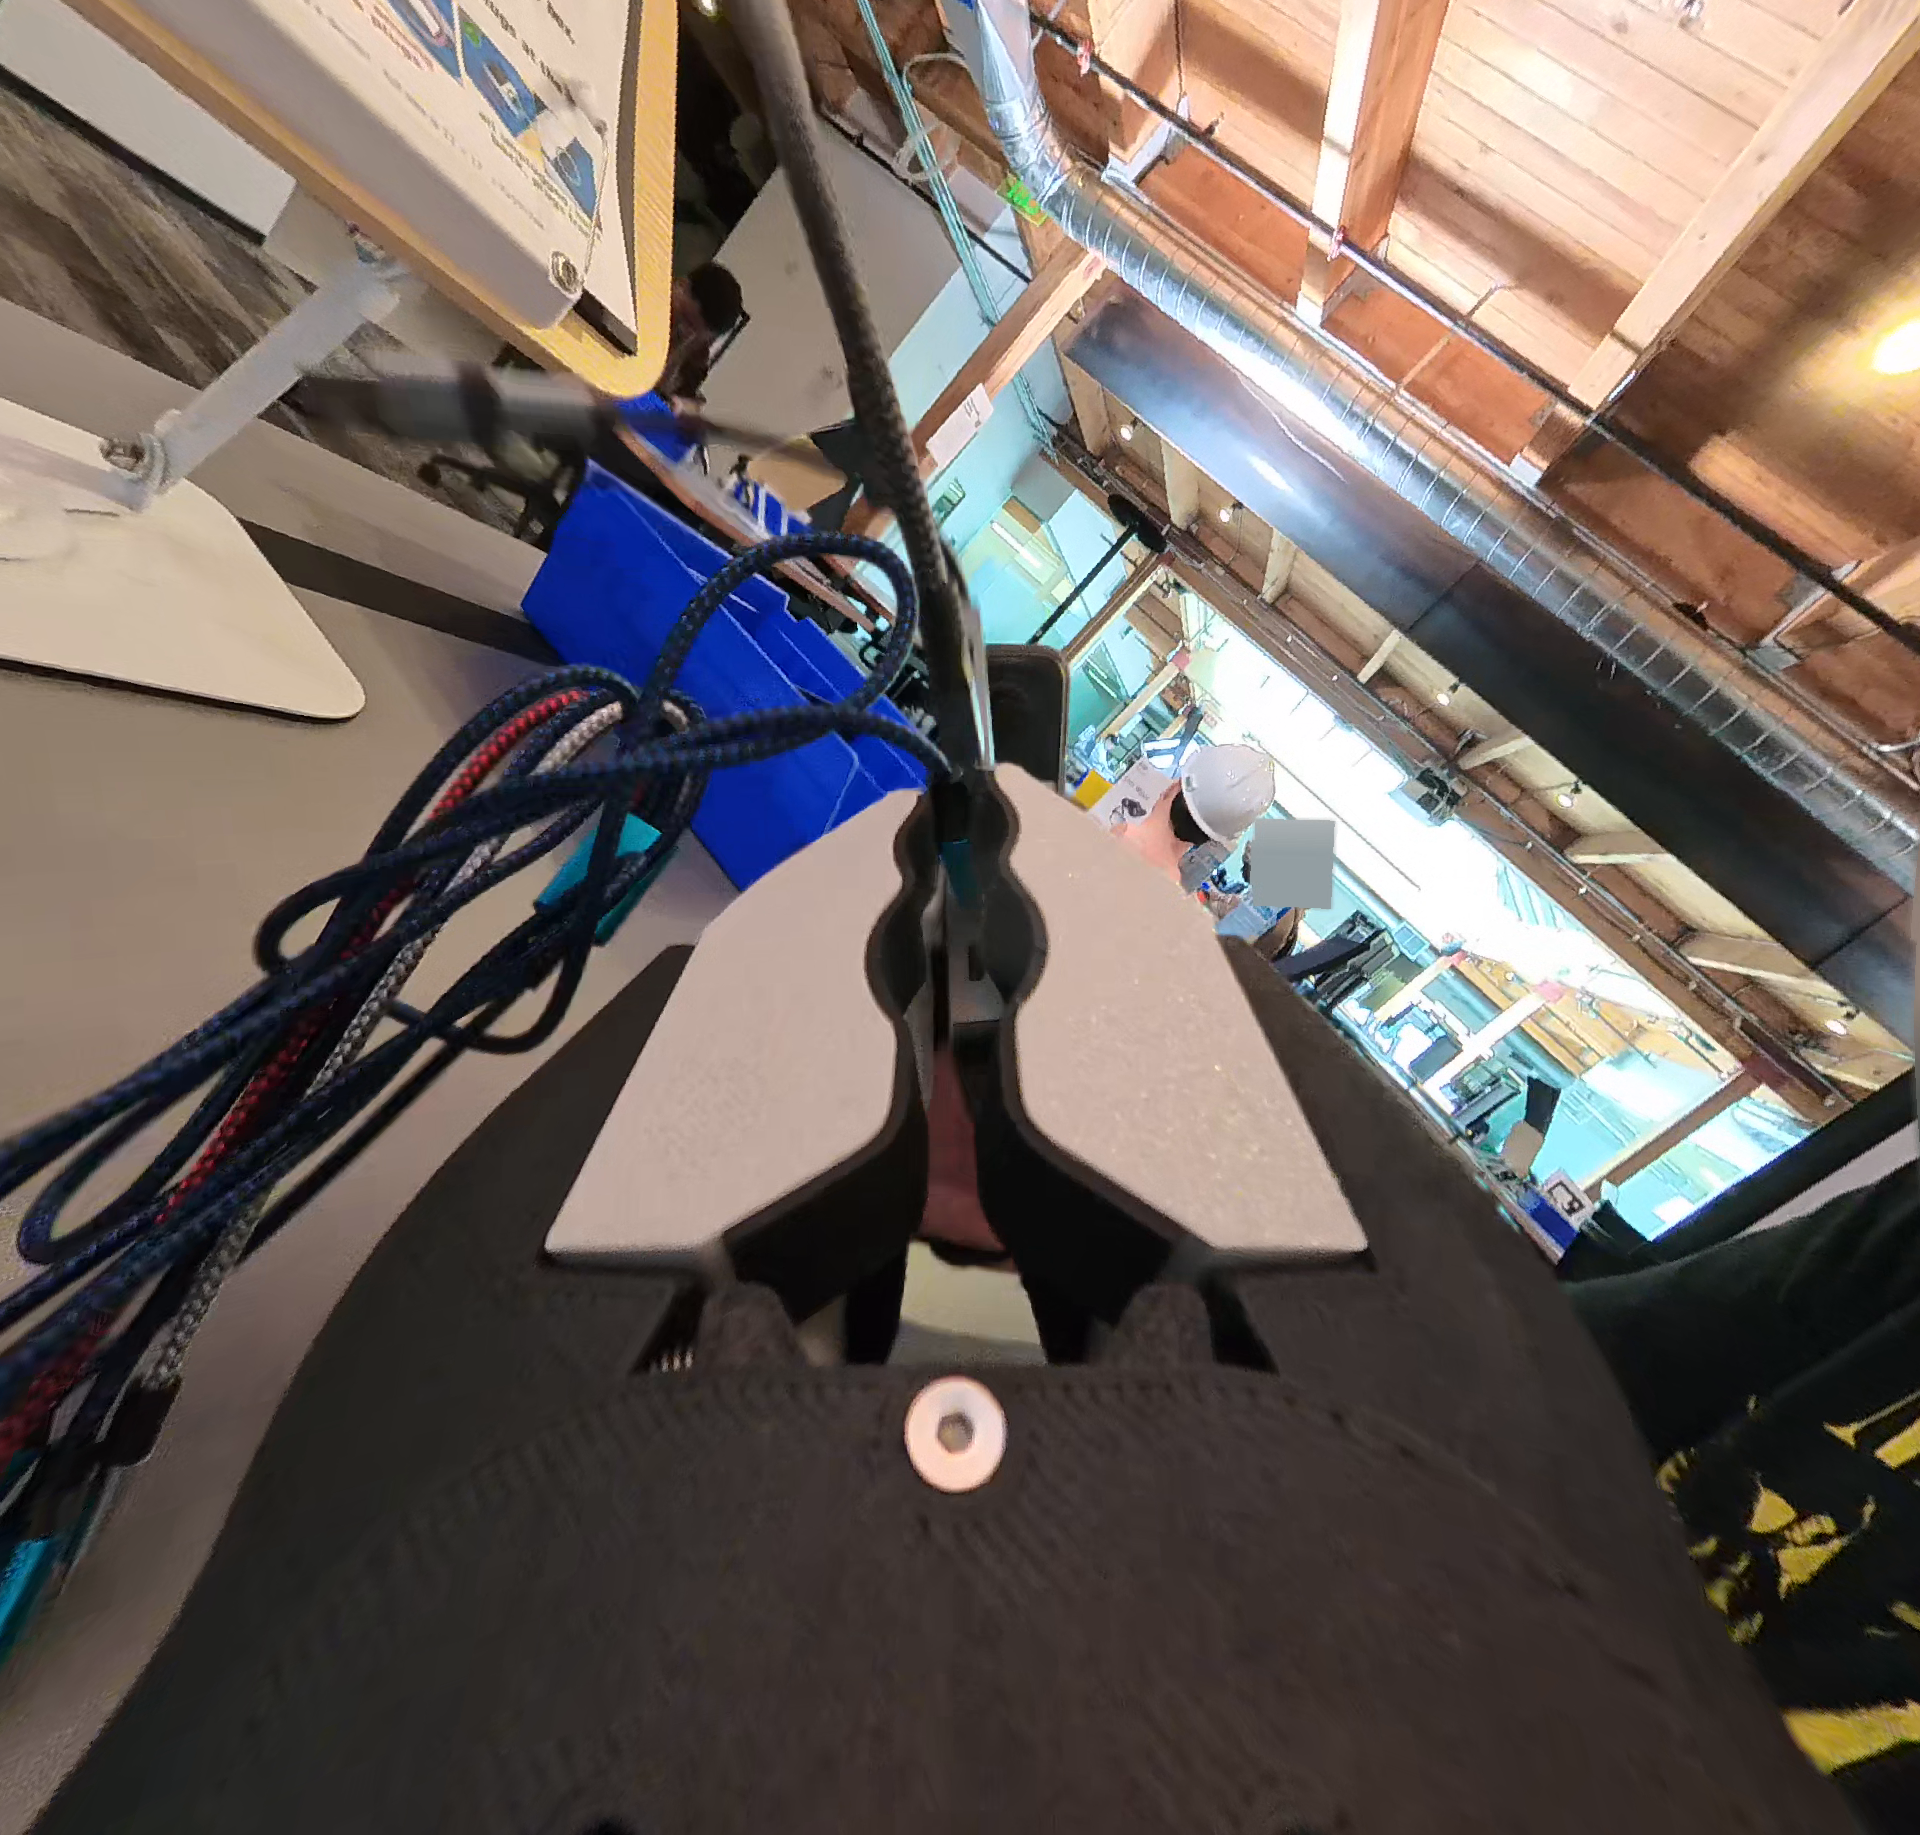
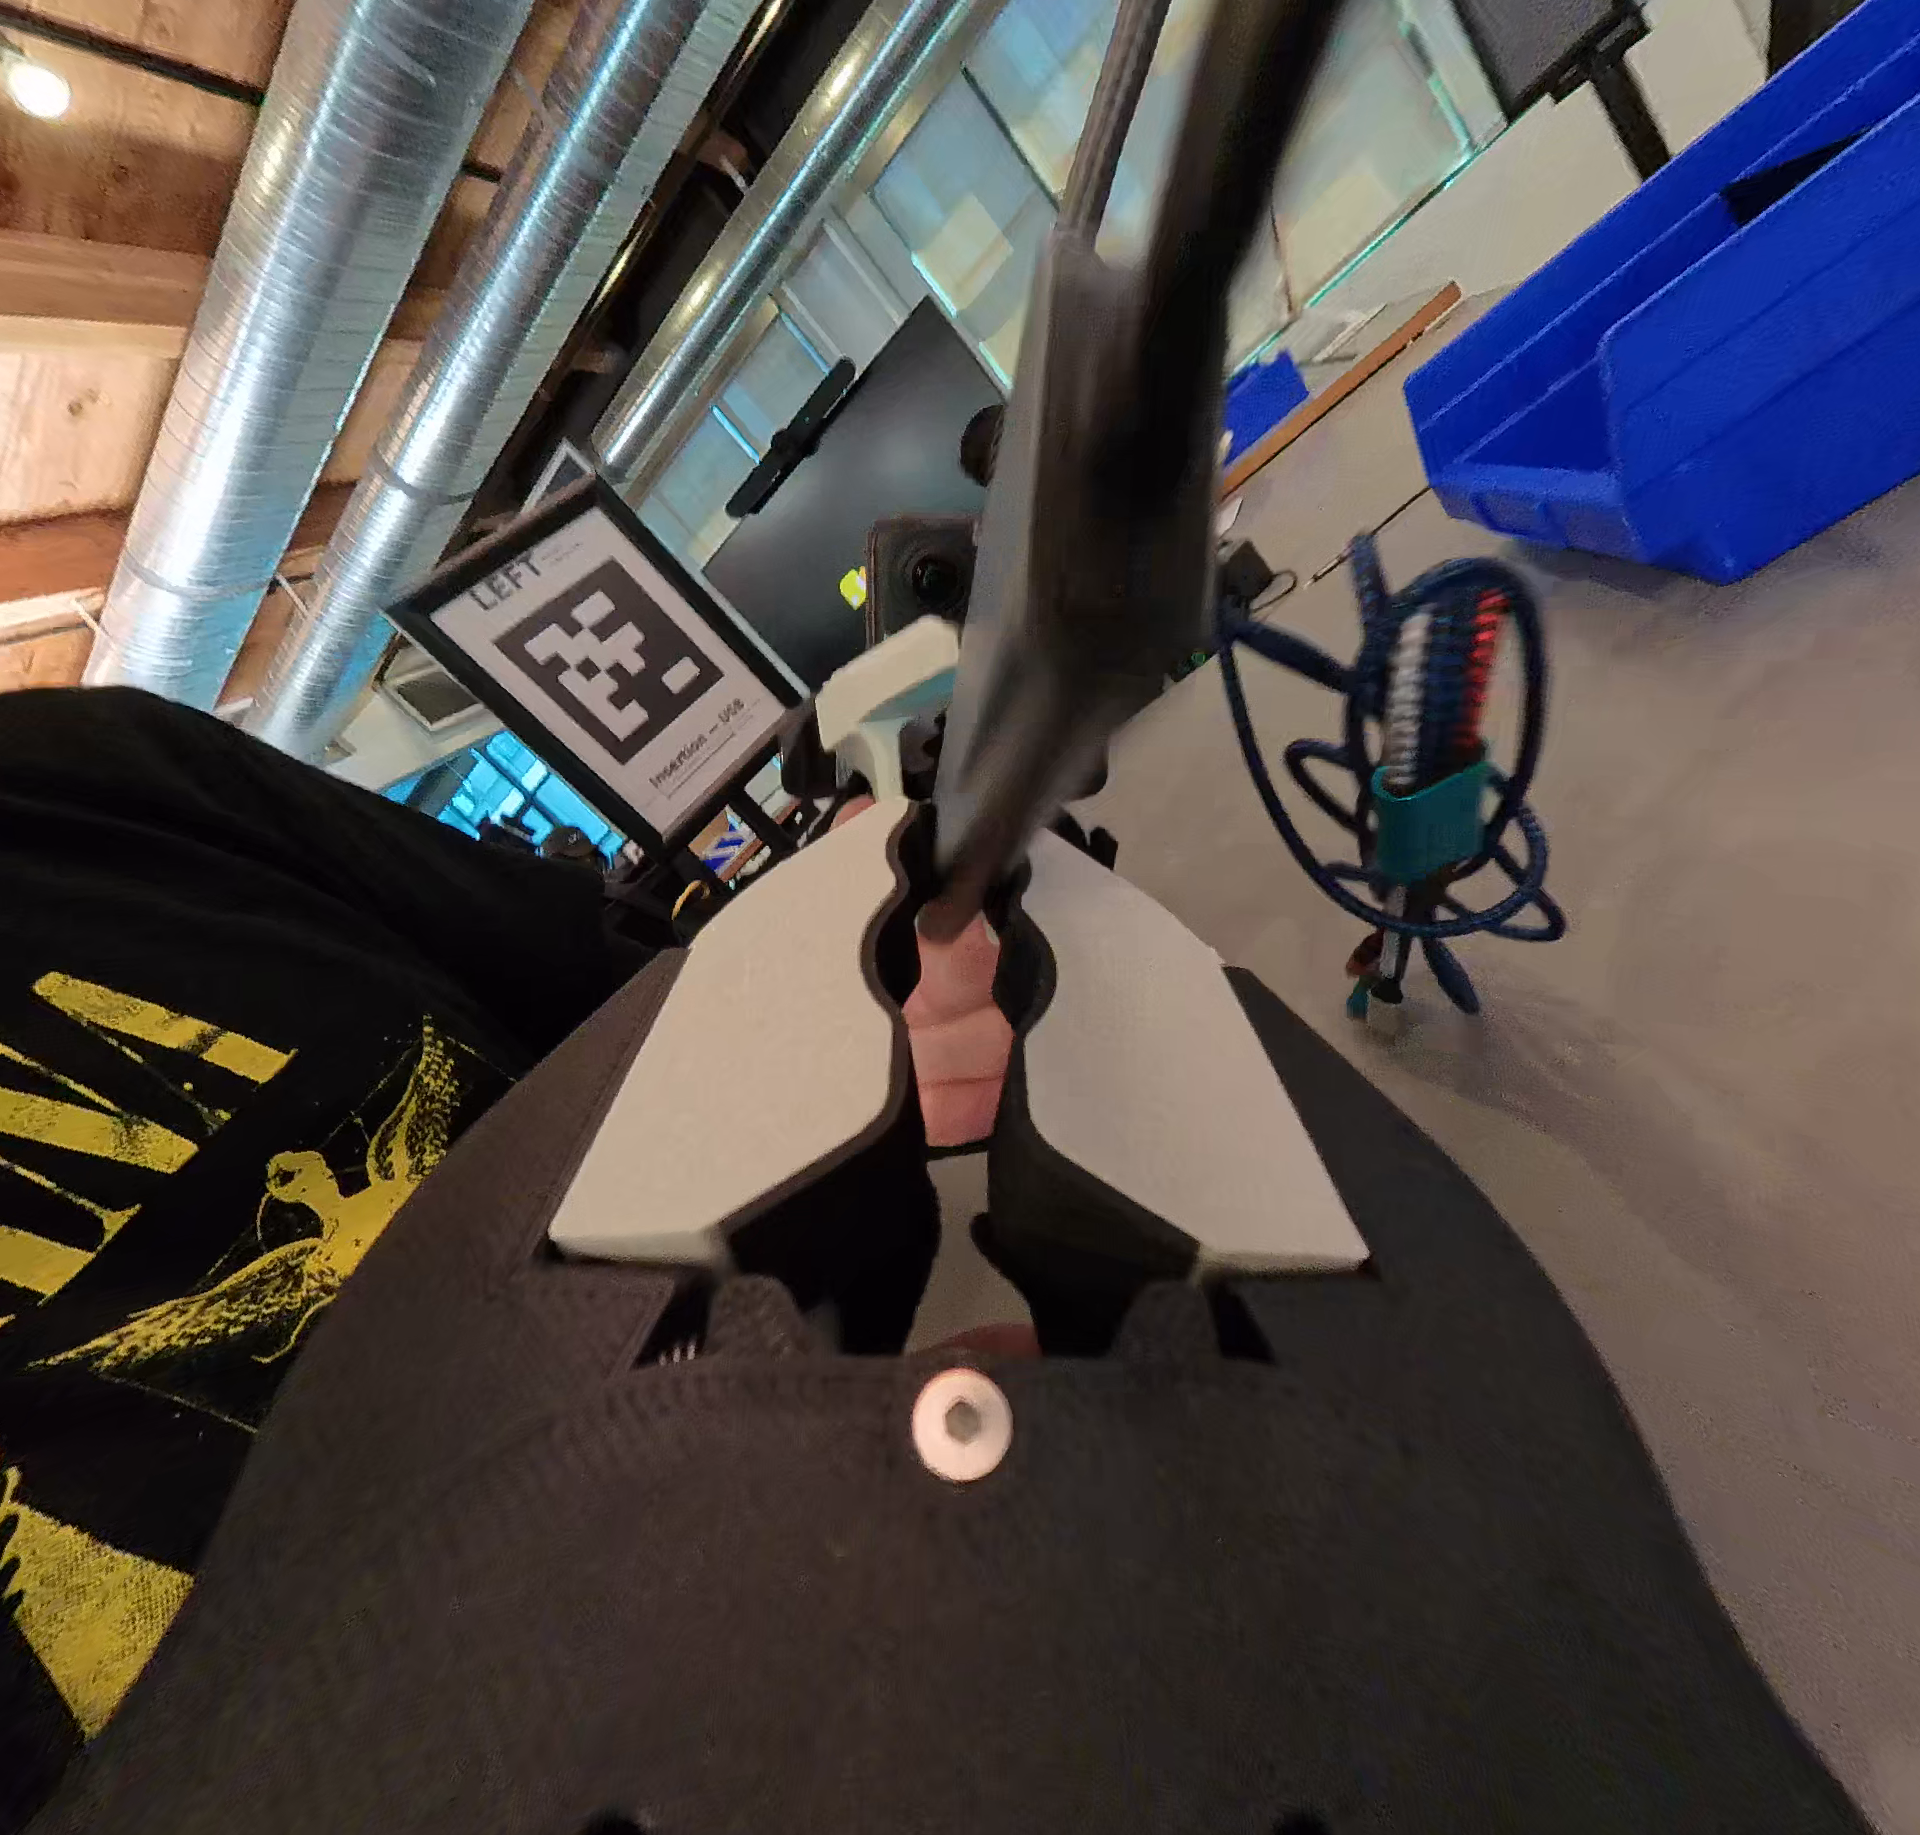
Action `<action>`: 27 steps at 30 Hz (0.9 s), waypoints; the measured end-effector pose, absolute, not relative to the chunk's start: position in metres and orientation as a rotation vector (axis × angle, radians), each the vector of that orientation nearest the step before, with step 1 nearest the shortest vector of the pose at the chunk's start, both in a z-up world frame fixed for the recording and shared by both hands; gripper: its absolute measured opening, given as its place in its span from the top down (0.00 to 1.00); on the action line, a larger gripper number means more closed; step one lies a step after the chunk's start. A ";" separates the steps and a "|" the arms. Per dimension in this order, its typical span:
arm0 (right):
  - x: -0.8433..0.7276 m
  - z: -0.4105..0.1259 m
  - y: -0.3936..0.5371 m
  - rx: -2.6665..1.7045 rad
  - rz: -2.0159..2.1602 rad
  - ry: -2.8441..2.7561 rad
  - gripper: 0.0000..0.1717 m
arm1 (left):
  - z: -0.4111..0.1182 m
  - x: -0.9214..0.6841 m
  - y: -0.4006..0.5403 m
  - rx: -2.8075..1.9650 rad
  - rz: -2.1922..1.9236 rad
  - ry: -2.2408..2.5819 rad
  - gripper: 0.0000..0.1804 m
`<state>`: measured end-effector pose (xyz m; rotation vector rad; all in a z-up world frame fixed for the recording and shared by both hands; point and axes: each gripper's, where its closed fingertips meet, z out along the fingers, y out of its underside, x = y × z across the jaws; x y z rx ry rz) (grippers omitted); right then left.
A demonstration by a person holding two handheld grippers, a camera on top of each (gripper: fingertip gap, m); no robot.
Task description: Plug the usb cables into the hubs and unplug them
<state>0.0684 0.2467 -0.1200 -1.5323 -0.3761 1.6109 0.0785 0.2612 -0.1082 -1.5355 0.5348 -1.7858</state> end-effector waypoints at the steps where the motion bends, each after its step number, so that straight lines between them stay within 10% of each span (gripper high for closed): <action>1: 0.074 -0.118 0.249 -1.515 1.616 -0.350 0.95 | -0.111 0.078 0.259 -1.544 -1.789 0.548 0.95; 27: 0.073 -0.135 0.218 -1.641 1.534 -0.740 0.94 | -0.136 0.048 0.230 -1.708 -1.428 1.326 0.89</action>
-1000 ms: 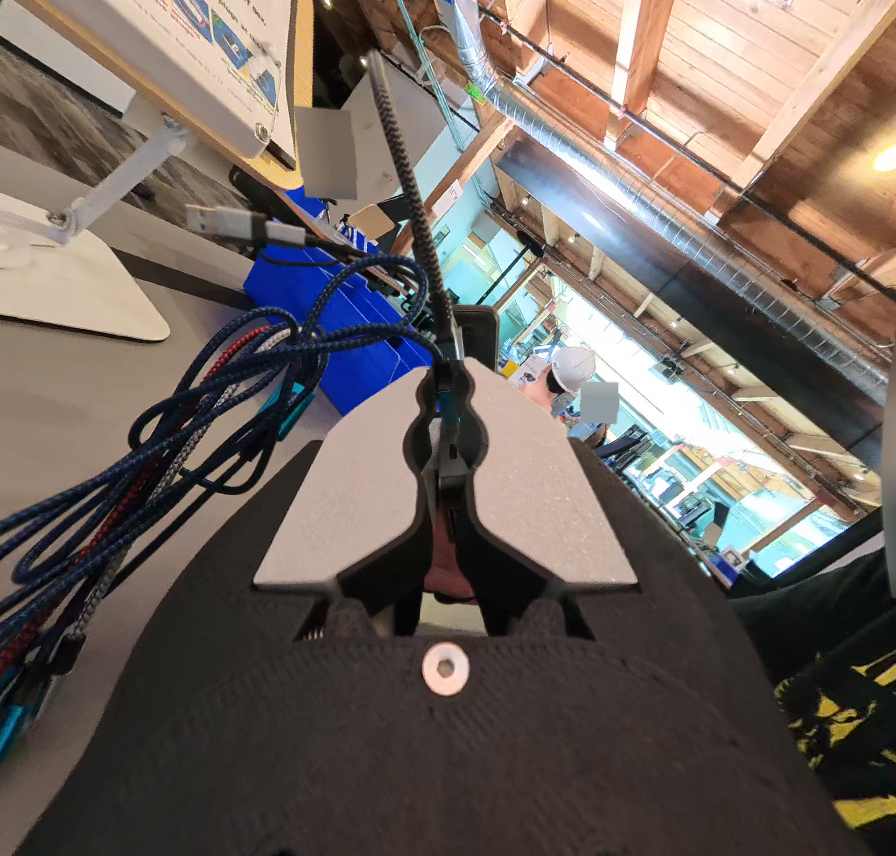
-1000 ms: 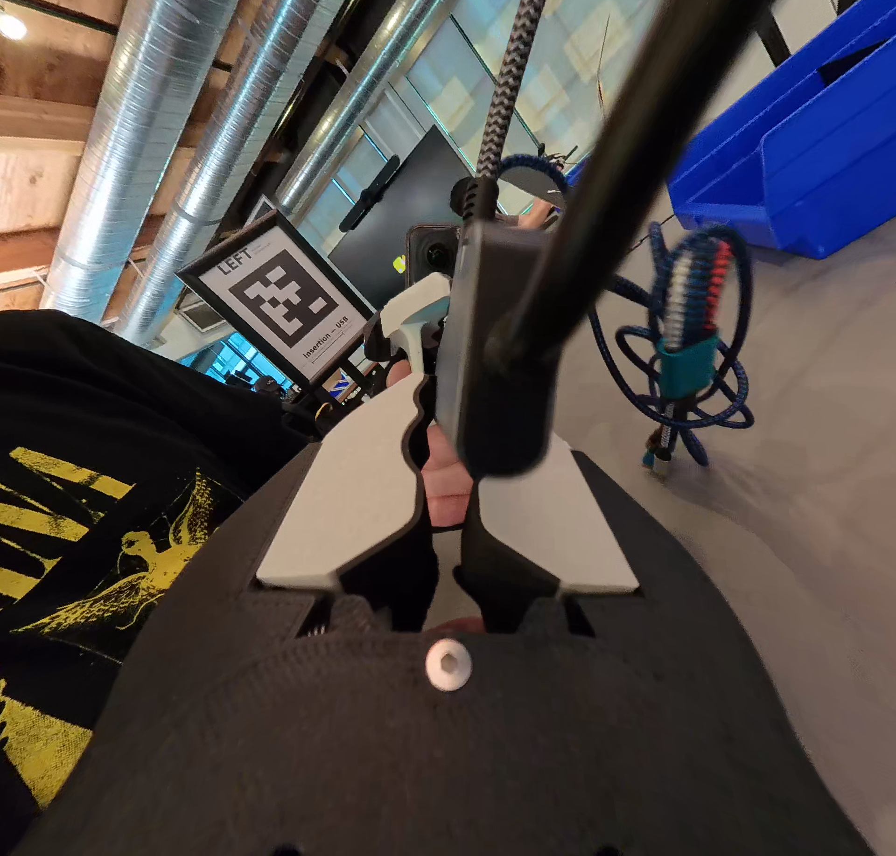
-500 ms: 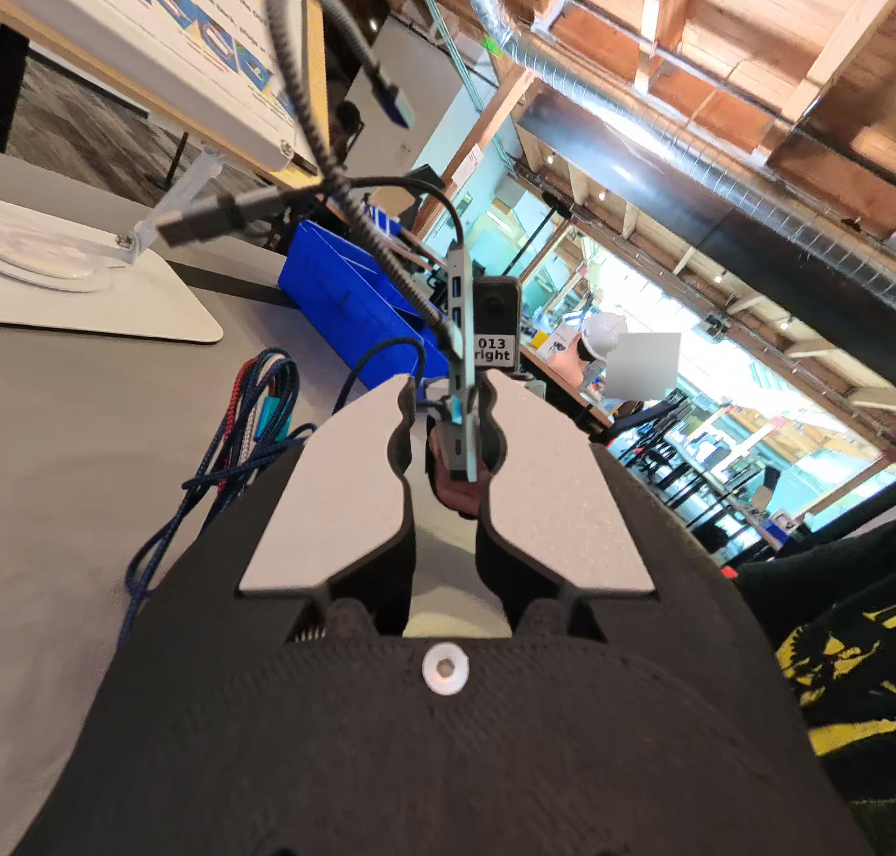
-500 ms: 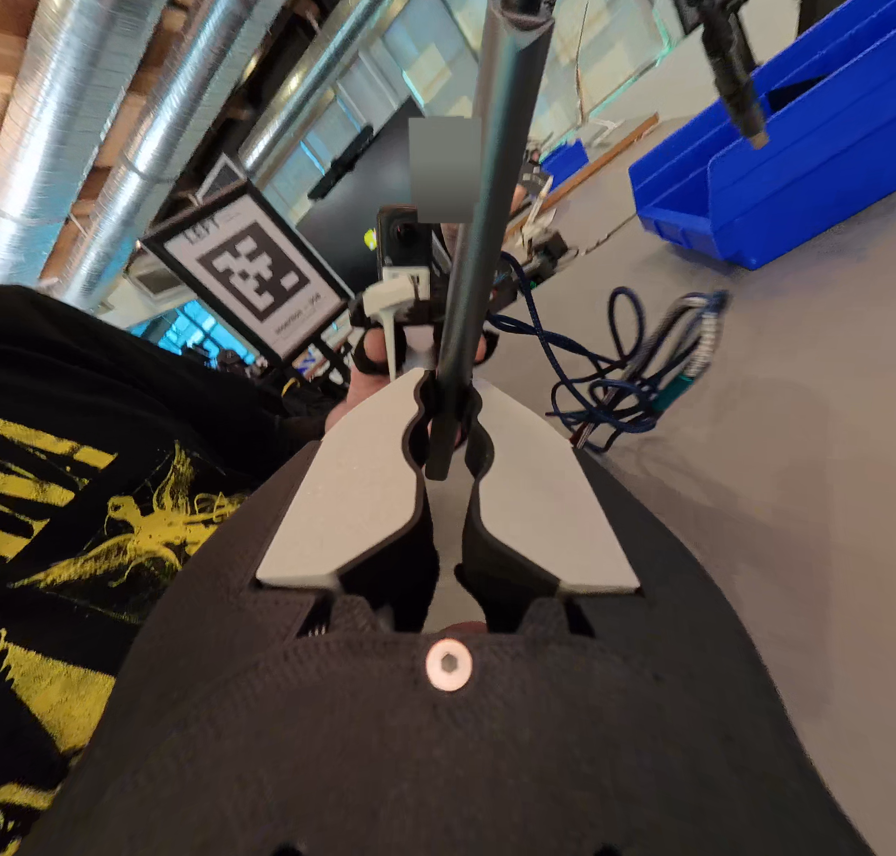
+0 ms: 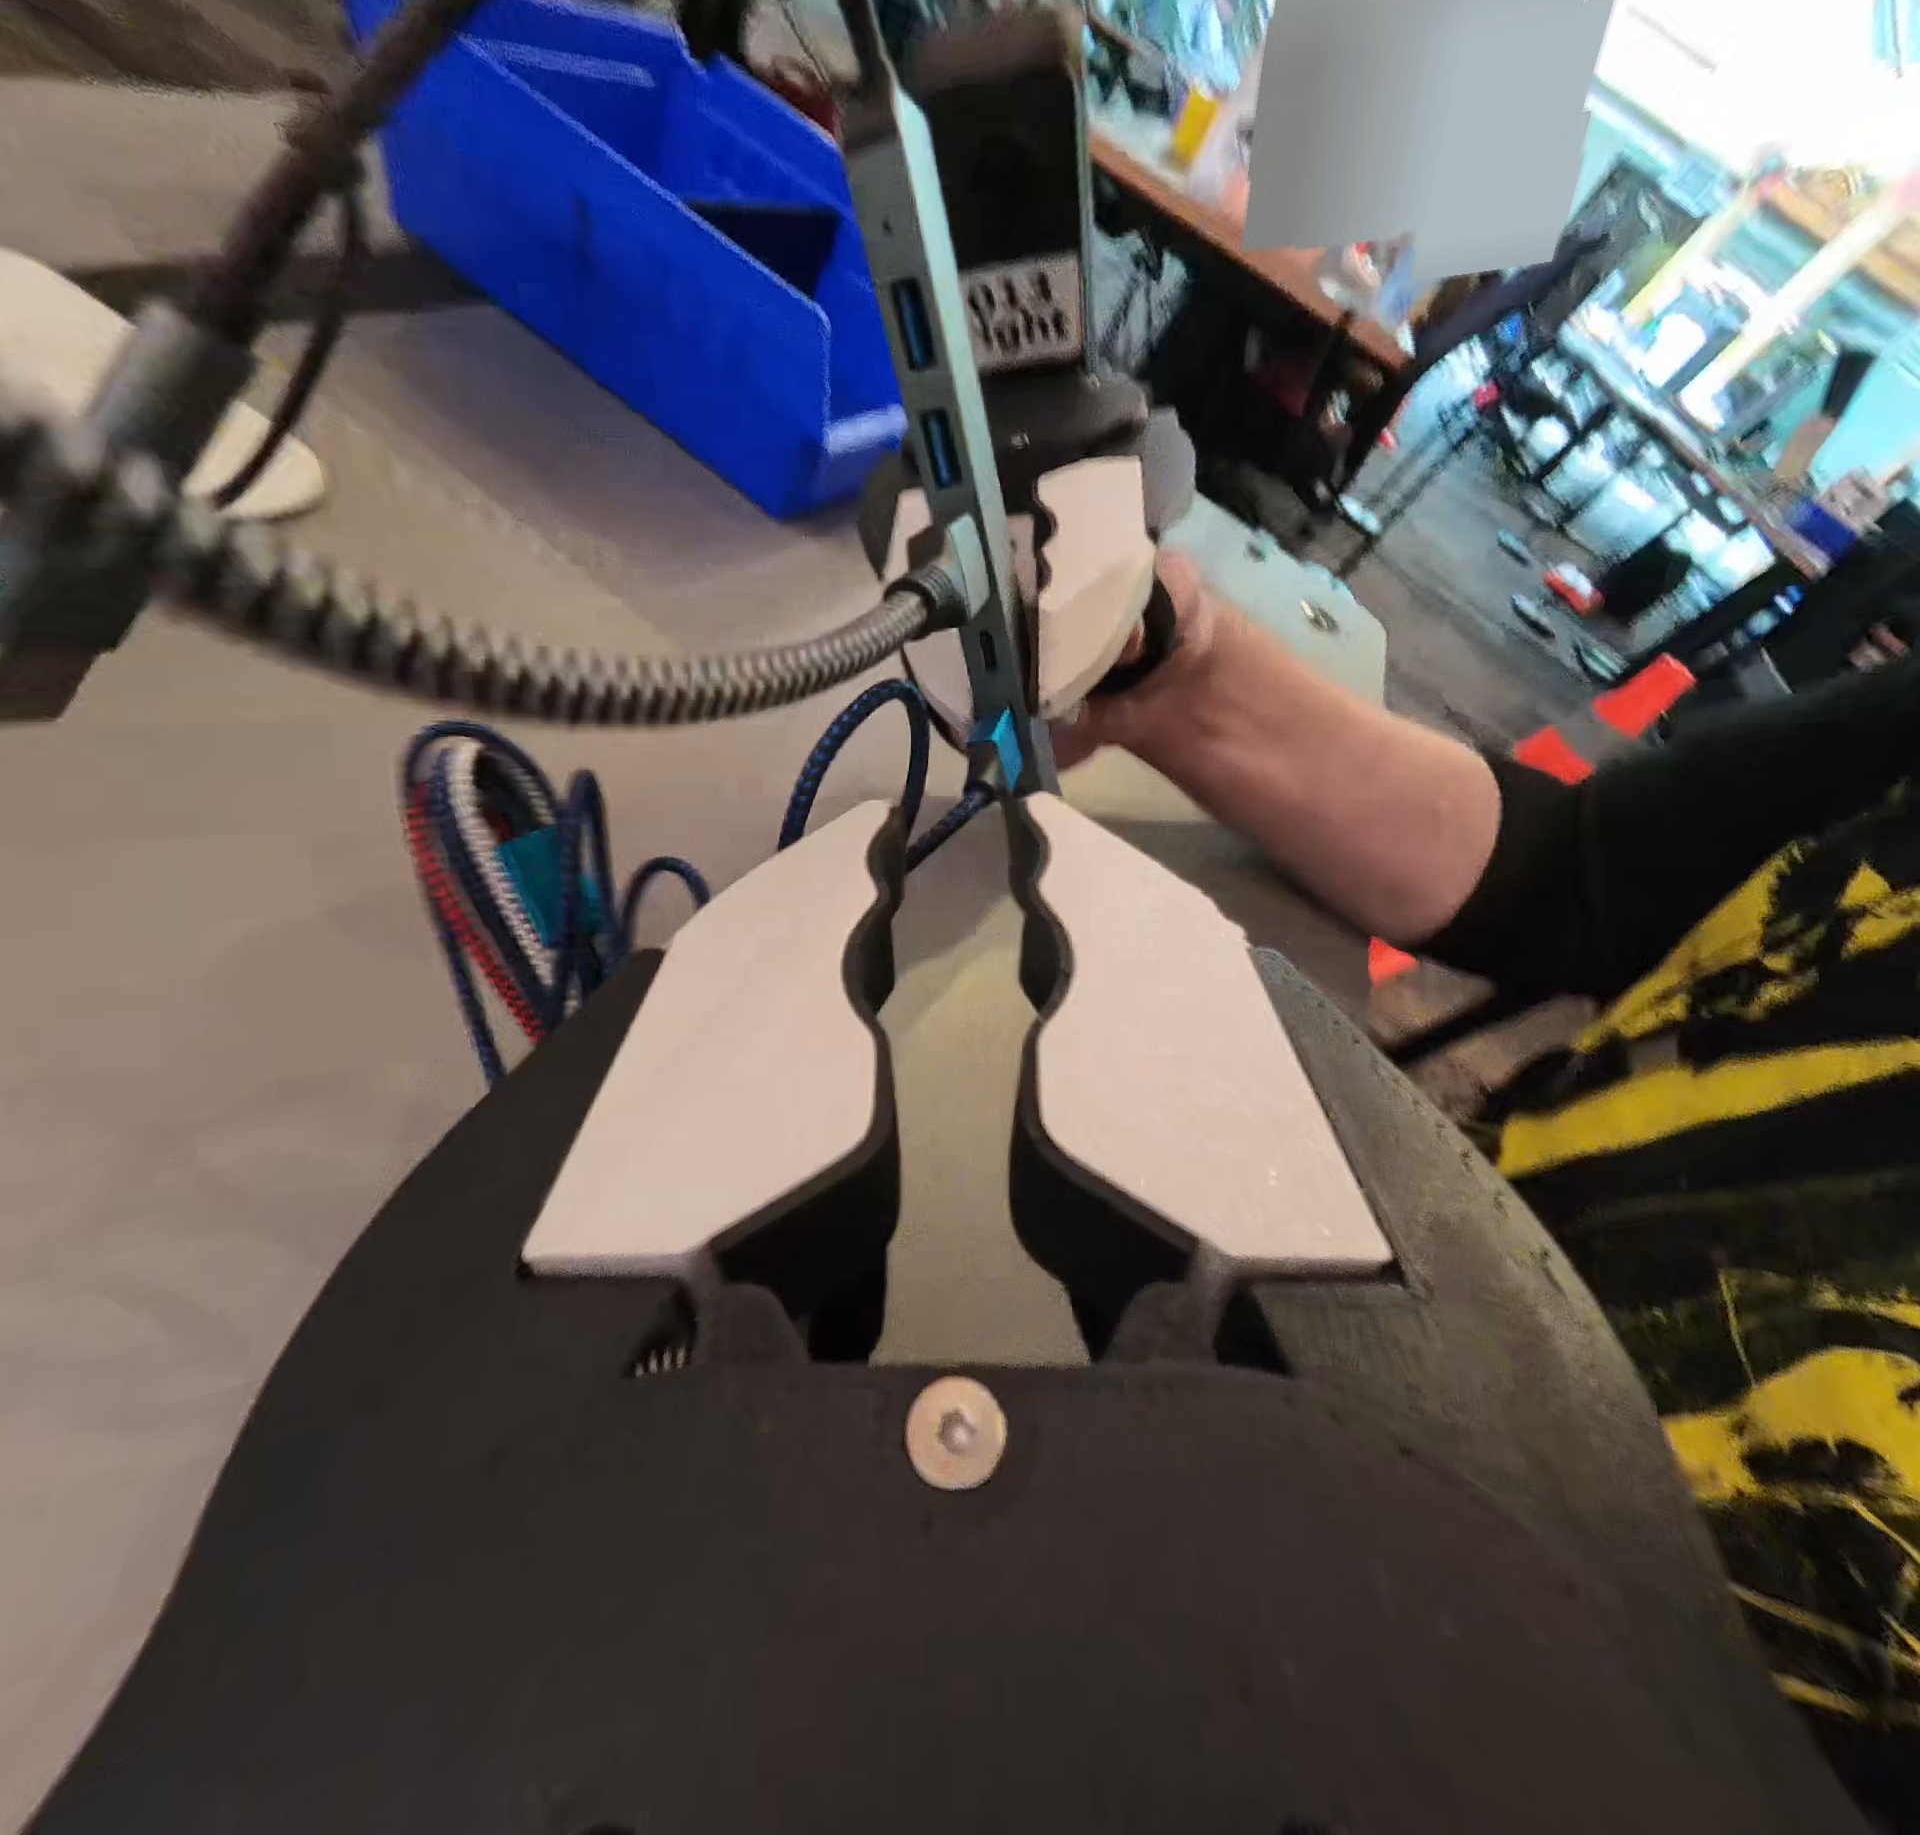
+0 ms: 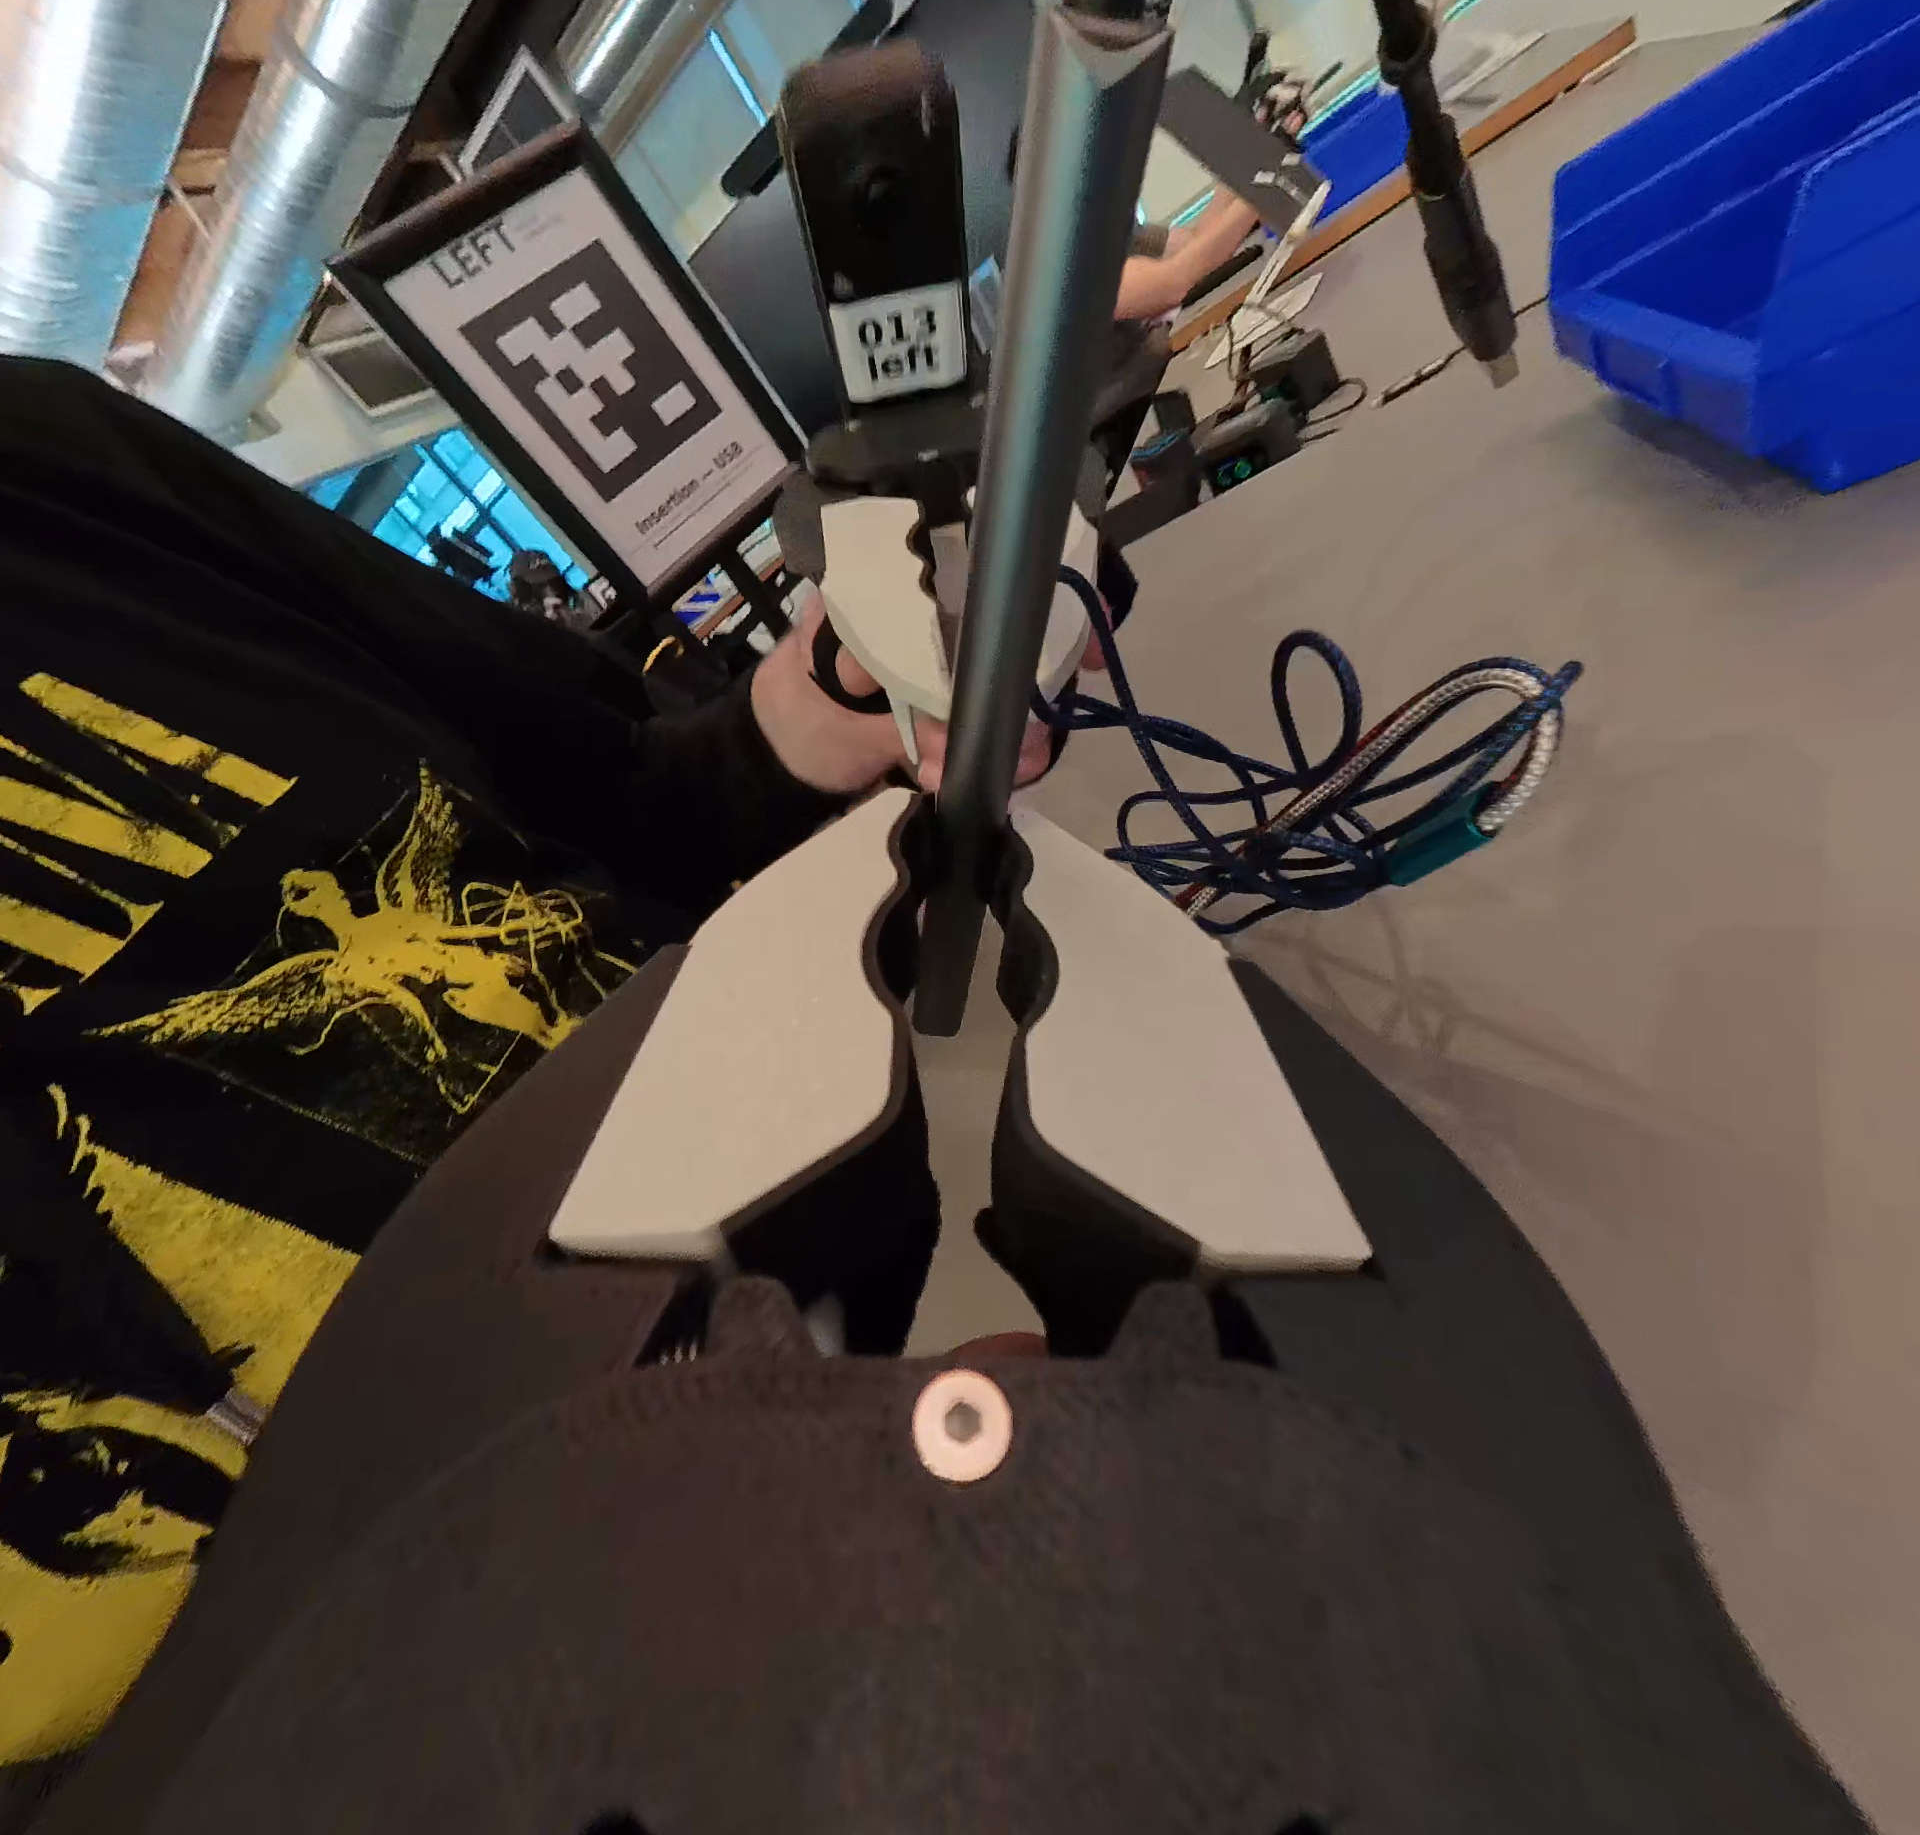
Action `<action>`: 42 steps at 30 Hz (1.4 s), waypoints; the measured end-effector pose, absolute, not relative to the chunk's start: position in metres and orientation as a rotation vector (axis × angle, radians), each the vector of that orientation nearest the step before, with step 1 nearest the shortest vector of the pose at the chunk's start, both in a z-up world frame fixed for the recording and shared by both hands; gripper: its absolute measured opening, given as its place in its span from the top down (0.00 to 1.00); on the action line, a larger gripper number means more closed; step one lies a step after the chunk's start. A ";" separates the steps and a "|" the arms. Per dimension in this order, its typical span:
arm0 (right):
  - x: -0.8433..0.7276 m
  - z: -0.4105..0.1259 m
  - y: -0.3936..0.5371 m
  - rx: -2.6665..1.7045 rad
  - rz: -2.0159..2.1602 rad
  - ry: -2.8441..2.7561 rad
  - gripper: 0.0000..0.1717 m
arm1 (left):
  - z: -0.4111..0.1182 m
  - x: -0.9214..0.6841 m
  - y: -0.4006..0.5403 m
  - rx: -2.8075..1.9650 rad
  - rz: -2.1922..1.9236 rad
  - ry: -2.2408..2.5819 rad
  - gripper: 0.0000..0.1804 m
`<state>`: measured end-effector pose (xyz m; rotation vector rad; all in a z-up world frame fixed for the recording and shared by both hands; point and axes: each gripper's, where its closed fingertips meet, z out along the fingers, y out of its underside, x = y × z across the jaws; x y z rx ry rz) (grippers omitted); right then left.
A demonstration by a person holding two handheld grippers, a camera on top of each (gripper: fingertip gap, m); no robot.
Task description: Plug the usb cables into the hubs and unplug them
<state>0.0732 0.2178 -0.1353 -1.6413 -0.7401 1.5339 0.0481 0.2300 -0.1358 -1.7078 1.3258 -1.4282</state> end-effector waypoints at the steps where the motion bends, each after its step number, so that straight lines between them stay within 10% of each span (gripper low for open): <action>1: 0.071 -0.136 0.215 -1.641 1.542 -0.760 0.94 | -0.139 0.049 0.226 -1.726 -1.439 1.367 0.88; 42: 0.095 -0.177 0.219 -1.849 1.839 -0.479 0.87 | -0.184 0.071 0.220 -1.696 -1.454 1.247 0.98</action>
